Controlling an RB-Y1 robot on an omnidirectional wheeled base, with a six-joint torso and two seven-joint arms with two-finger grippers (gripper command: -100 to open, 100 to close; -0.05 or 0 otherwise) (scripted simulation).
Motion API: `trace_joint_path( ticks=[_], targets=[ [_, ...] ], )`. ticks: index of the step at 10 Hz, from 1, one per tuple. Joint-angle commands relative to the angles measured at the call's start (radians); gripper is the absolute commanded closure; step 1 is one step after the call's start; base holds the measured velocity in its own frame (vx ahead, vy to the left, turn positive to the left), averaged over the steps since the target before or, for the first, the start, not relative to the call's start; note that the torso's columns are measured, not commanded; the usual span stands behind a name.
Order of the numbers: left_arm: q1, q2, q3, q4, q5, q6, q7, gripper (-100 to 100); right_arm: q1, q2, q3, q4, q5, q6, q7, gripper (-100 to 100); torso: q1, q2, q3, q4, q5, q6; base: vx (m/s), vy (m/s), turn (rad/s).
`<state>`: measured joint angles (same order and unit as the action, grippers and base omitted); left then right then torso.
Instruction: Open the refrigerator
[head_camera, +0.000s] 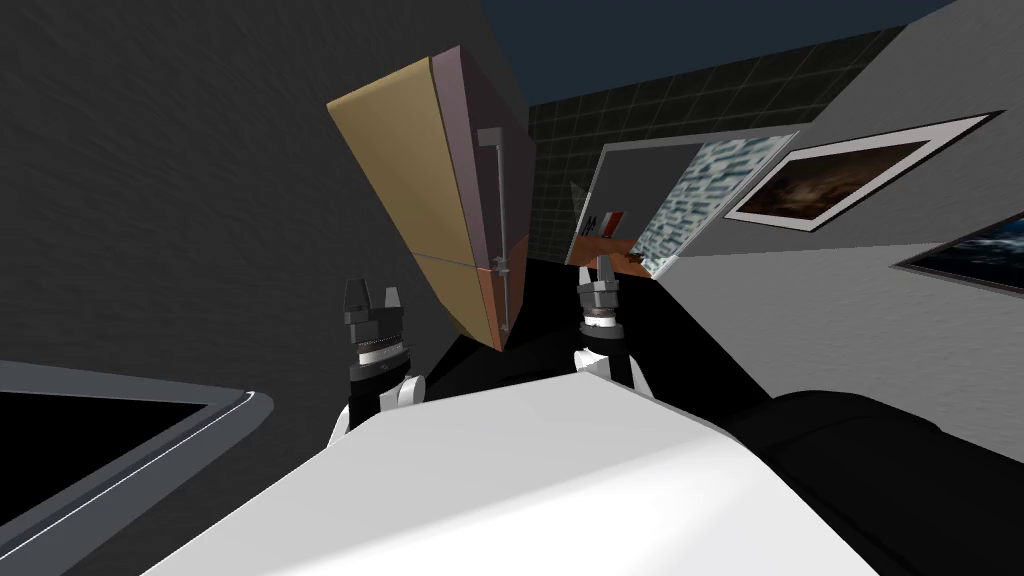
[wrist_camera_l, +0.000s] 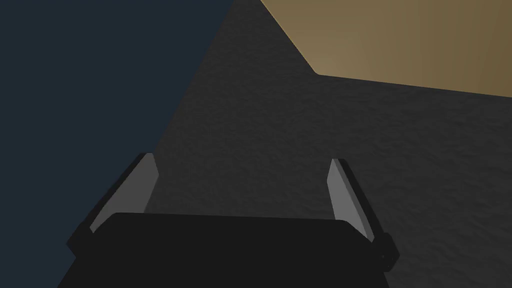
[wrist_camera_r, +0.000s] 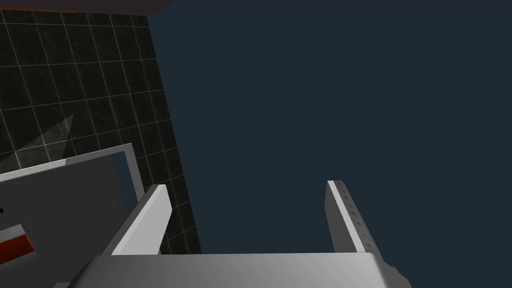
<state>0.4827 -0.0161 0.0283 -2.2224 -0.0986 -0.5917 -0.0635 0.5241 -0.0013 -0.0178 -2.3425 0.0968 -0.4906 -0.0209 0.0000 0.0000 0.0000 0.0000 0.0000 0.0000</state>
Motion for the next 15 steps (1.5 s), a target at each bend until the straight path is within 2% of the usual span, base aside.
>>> trace_joint_path(
  ticks=[1, 9, 10, 11, 14, 15],
  targets=[
    [0.000, 0.000, 0.000, 0.000, 0.000, 0.000, 0.000, 0, 0.000, 0.000, 0.000, 0.000, 0.000, 0.000, 0.000, 0, 0.000, 0.040, -0.082, 0.041, 0.000, 0.000, 0.000, 0.000, 0.000],
    [0.000, 0.000, 0.000, 0.000, 0.000, 0.000, 0.000, 0, 0.000, 0.000, 0.000, 0.000, 0.000, 0.000, 0.000, 0, 0.000, 0.618, -1.234, 0.617, 0.000, 0.000, 0.000, 0.000, 0.000],
    [-0.025, 0.043, 0.001, 0.012, 0.009, 0.020, -0.001, -100, 0.000, 0.000, 0.000, 0.000, 0.000, 0.000, 0.000, 0, 0.000, 0.691, -1.382, 0.691, 0.000, 0.000, 0.011, -0.008, 0.012],
    [-0.050, 0.072, 0.003, 0.025, 0.017, 0.041, -0.001, -100, 0.000, 0.000, 0.000, 0.000, 0.000, 0.000, 0.000, 0, 0.000, 0.725, -1.451, 0.724, 0.000, 0.000, 0.012, -0.019, 0.018],
    [-0.153, 0.154, 0.009, 0.080, 0.061, 0.130, -0.005, -100, 0.000, 0.000, 0.000, 0.000, 0.000, 0.000, 0.000, 0, -0.001, 0.737, -1.476, 0.737, 0.000, 0.000, 0.023, -0.035, 0.029],
    [-0.174, 0.154, 0.009, 0.080, 0.061, 0.140, -0.005, -100, 0.000, 0.000, 0.000, 0.000, 0.000, 0.000, 0.000, 0, -0.001, 0.737, -1.476, 0.738, 0.000, 0.000, 0.024, -0.031, 0.014]
  ],
)
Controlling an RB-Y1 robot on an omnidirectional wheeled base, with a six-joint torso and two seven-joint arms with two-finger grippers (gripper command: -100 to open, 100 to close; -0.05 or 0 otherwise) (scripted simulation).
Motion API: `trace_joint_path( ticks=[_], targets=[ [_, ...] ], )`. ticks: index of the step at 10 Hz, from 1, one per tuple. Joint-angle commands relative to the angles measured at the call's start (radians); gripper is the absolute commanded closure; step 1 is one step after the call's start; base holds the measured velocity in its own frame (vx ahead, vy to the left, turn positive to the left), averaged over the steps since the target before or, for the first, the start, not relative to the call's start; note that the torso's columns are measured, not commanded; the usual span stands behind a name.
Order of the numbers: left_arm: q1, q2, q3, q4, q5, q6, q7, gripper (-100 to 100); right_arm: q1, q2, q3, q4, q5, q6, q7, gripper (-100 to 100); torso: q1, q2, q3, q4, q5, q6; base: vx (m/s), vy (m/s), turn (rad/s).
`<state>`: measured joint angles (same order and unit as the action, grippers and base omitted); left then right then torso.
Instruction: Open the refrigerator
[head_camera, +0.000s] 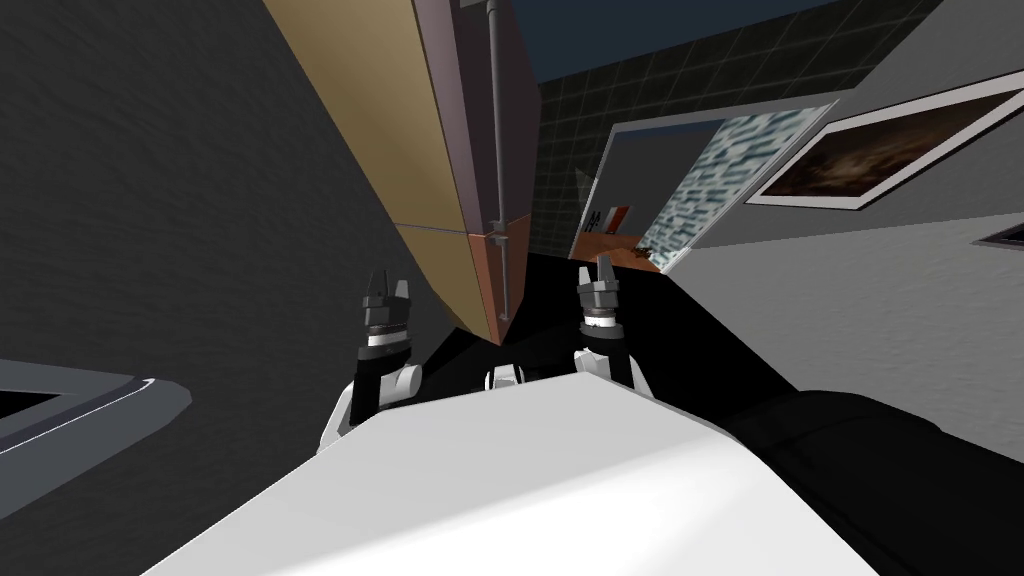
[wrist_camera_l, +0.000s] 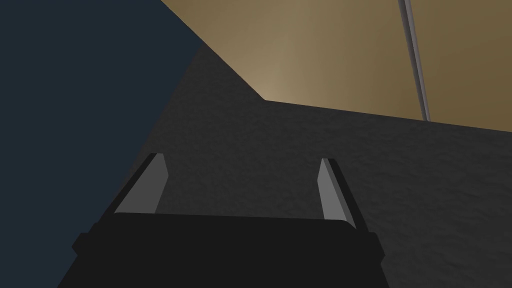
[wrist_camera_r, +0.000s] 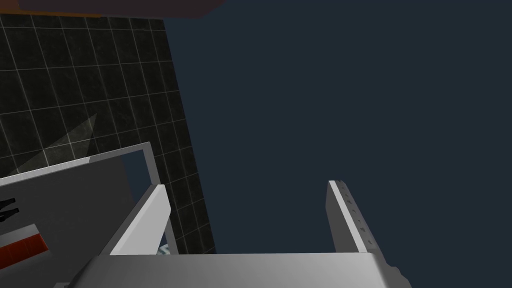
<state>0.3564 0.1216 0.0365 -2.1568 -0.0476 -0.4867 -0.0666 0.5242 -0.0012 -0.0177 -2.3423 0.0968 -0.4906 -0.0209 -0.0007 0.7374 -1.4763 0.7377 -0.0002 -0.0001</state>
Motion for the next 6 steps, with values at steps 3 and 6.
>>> trace_joint_path(
  ticks=[3, 6],
  targets=[
    [-0.139, 0.064, 0.007, 0.064, 0.051, 0.127, -0.005, -100, 0.000, 0.000, 0.000, 0.000, 0.000, 0.000, 0.000, 0, 0.001, 0.001, 0.001, 0.000, 0.000, 0.000, 0.020, -0.030, 0.023],
    [-0.230, 0.086, 0.010, 0.091, 0.074, 0.183, -0.008, -100, 0.000, 0.000, 0.000, 0.000, 0.000, 0.000, 0.000, 0, 0.001, 0.000, 0.000, 0.000, 0.000, 0.000, 0.020, -0.031, 0.020]
  ],
)
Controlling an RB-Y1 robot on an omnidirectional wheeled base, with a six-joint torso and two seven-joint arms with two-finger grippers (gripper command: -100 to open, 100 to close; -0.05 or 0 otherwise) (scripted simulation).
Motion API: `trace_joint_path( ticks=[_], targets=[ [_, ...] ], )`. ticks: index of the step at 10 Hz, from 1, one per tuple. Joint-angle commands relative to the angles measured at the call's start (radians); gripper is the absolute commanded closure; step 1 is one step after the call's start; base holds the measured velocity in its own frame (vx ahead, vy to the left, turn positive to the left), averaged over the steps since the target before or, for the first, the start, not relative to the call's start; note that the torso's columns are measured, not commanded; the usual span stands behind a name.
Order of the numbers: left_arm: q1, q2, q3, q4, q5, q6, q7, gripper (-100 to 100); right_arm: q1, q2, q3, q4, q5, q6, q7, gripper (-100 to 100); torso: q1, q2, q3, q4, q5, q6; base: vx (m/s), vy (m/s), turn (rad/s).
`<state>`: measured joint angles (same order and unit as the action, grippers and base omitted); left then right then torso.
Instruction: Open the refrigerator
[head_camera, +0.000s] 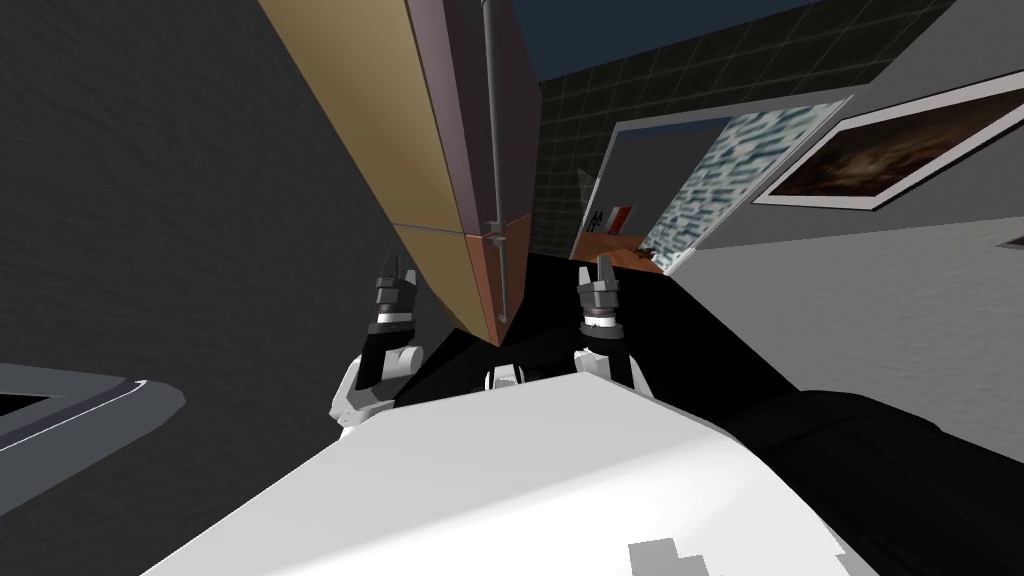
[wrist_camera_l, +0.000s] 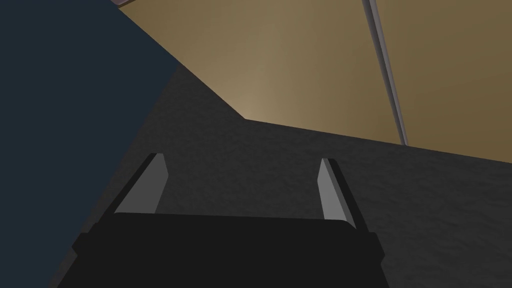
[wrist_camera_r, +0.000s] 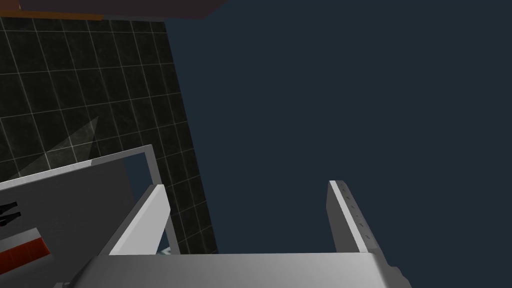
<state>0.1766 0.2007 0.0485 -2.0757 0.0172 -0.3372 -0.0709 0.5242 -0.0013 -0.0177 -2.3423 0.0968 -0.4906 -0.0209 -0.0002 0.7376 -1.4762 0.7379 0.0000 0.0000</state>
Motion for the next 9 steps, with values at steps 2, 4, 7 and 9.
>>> trace_joint_path(
  ticks=[2, 4, 7, 9],
  targets=[
    [-0.108, 0.030, 0.001, 0.039, 0.035, 0.091, -0.006, -100, 0.000, 0.000, 0.000, 0.000, 0.000, 0.000, 0.000, 0, 0.000, 0.000, 0.000, 0.000, 0.000, 0.000, 0.028, -0.031, 0.029],
    [-0.162, 0.051, 0.005, 0.069, 0.062, 0.138, -0.009, -100, 0.000, 0.000, 0.000, 0.000, 0.000, 0.000, 0.000, 0, 0.001, 0.001, 0.001, 0.000, 0.000, 0.000, 0.011, -0.025, 0.015],
    [-0.239, 0.073, 0.008, 0.099, 0.090, 0.200, -0.013, -100, 0.000, 0.000, 0.000, 0.000, 0.000, 0.000, 0.000, 0, 0.001, 0.000, 0.000, 0.000, 0.000, 0.000, 0.019, -0.027, 0.020],
    [-0.281, 0.073, 0.008, 0.099, 0.090, 0.217, -0.013, -100, 0.000, 0.000, 0.000, 0.000, 0.000, 0.000, 0.000, 0, 0.000, 0.000, 0.000, 0.000, 0.000, 0.000, 0.017, -0.026, 0.011]
  ],
)
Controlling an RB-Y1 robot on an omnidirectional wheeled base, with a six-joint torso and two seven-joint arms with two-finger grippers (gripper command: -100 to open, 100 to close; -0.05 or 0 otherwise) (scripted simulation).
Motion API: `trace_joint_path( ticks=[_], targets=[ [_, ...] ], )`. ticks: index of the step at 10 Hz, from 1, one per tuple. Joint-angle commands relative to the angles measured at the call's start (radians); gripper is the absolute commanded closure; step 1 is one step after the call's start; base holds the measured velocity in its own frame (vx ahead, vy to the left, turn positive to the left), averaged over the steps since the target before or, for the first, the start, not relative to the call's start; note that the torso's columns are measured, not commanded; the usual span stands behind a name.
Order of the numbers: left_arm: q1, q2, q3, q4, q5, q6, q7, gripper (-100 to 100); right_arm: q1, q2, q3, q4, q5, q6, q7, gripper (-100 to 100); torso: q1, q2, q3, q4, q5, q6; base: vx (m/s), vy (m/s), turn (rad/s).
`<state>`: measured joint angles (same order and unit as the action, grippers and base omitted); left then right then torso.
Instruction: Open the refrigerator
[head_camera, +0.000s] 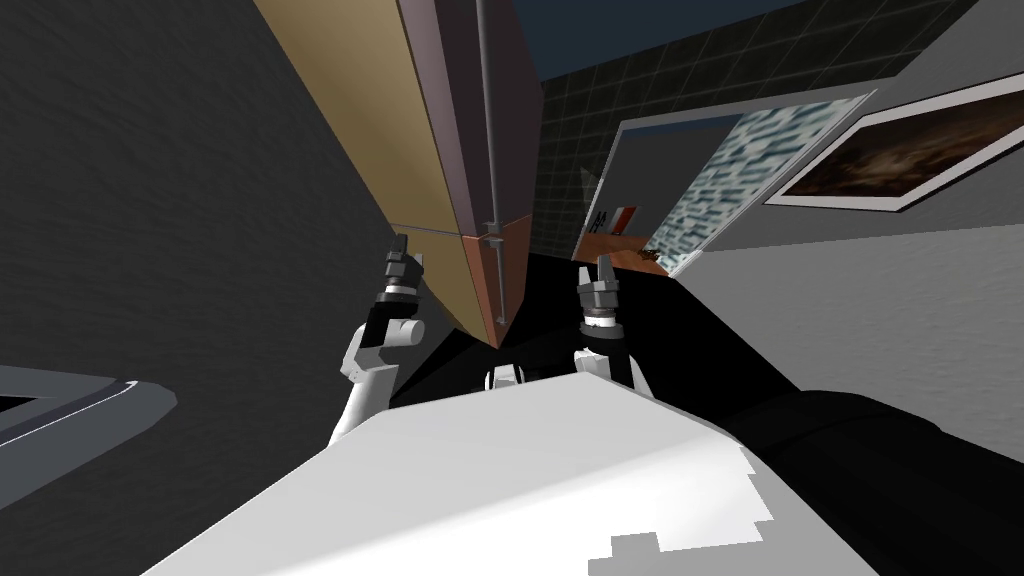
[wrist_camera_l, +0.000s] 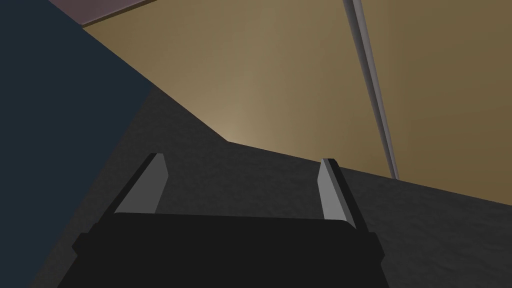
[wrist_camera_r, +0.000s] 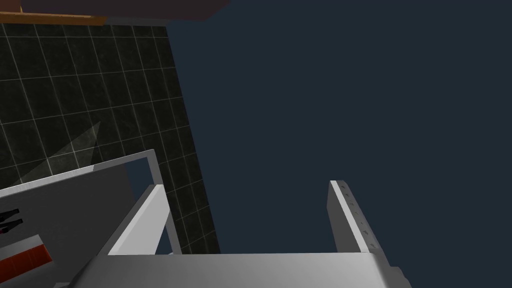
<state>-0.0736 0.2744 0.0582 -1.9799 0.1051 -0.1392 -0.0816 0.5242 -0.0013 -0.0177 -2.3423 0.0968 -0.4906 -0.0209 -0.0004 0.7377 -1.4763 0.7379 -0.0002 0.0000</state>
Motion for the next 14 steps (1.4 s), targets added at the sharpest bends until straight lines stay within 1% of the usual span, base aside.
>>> trace_joint_path(
  ticks=[1, 2, 3, 4, 5, 6, 7, 9, 10, 11, 12, 13, 14],
  targets=[
    [-0.072, 0.020, 0.002, 0.035, 0.031, 0.063, -0.006, -100, 0.000, 0.000, 0.000, 0.000, 0.000, 0.000, 0.000, 0, 0.001, 0.001, 0.001, 0.000, 0.000, 0.000, 0.027, -0.029, 0.038],
    [-0.102, 0.020, 0.002, 0.035, 0.031, 0.085, -0.006, -100, 0.000, 0.000, 0.000, 0.000, 0.000, 0.000, 0.000, 0, 0.000, 0.000, 0.000, 0.000, 0.000, 0.000, 0.024, -0.037, 0.028],
    [-0.115, 0.020, 0.002, 0.035, 0.031, 0.087, -0.006, -100, 0.000, 0.000, 0.000, 0.000, 0.000, 0.000, 0.000, 0, 0.000, 0.000, 0.000, 0.000, 0.000, 0.000, 0.007, -0.020, -0.002],
    [-0.156, 0.041, 0.006, 0.066, 0.061, 0.129, -0.011, -100, 0.000, 0.000, 0.000, 0.000, 0.000, 0.000, 0.000, 0, 0.001, 0.001, 0.001, 0.000, 0.000, 0.000, 0.019, -0.032, 0.041],
    [-0.184, 0.041, 0.006, 0.066, 0.061, 0.153, -0.011, -100, 0.000, 0.000, 0.000, 0.000, 0.000, 0.000, 0.000, 0, 0.000, 0.000, 0.000, 0.000, 0.000, 0.000, 0.023, -0.039, 0.028],
    [-0.202, 0.041, 0.006, 0.066, 0.061, 0.157, -0.011, -100, 0.000, 0.000, 0.000, 0.000, 0.000, 0.000, 0.000, 0, 0.000, 0.000, 0.000, 0.000, 0.000, 0.000, 0.011, -0.021, -0.005],
    [-0.236, 0.060, 0.010, 0.098, 0.091, 0.196, -0.016, -100, 0.000, 0.000, 0.000, 0.000, 0.000, 0.000, 0.000, 0, 0.001, 0.001, 0.001, 0.000, 0.000, 0.000, 0.023, -0.033, 0.045],
    [-0.286, 0.060, 0.010, 0.098, 0.091, 0.229, -0.016, -100, 0.000, 0.000, 0.000, 0.000, 0.000, 0.000, 0.000, 0, 0.000, 0.000, 0.000, 0.000, 0.000, 0.000, 0.019, -0.026, 0.012],
    [-0.314, 0.080, 0.015, 0.131, 0.121, 0.270, -0.023, -100, 0.000, 0.000, 0.000, 0.000, 0.000, 0.000, 0.000, 0, 0.001, 0.001, 0.000, 0.000, 0.000, 0.000, 0.028, -0.038, 0.040],
    [-0.344, 0.080, 0.015, 0.131, 0.121, 0.296, -0.023, -100, 0.000, 0.000, 0.000, 0.000, 0.000, 0.000, 0.000, 0, 0.000, 0.000, 0.000, 0.000, 0.000, 0.000, 0.028, -0.042, 0.033],
    [-0.373, 0.080, 0.015, 0.131, 0.121, 0.302, -0.023, -100, 0.000, 0.000, 0.000, 0.000, 0.000, 0.000, 0.000, 0, 0.000, 0.000, 0.000, 0.000, 0.000, 0.000, 0.013, -0.020, -0.002],
    [-0.381, 0.080, 0.015, 0.131, 0.121, 0.302, -0.023, -100, 0.000, 0.000, 0.000, 0.000, 0.000, 0.000, 0.000, 0, 0.001, 0.001, 0.001, 0.000, 0.000, 0.000, 0.000, 0.000, 0.000],
    [-0.417, 0.098, 0.019, 0.164, 0.151, 0.350, -0.030, -100, 0.000, 0.000, 0.000, 0.000, 0.000, 0.000, 0.000, 0, 0.002, 0.002, 0.001, 0.000, 0.001, 0.000, 0.022, -0.031, 0.054]
  ],
)
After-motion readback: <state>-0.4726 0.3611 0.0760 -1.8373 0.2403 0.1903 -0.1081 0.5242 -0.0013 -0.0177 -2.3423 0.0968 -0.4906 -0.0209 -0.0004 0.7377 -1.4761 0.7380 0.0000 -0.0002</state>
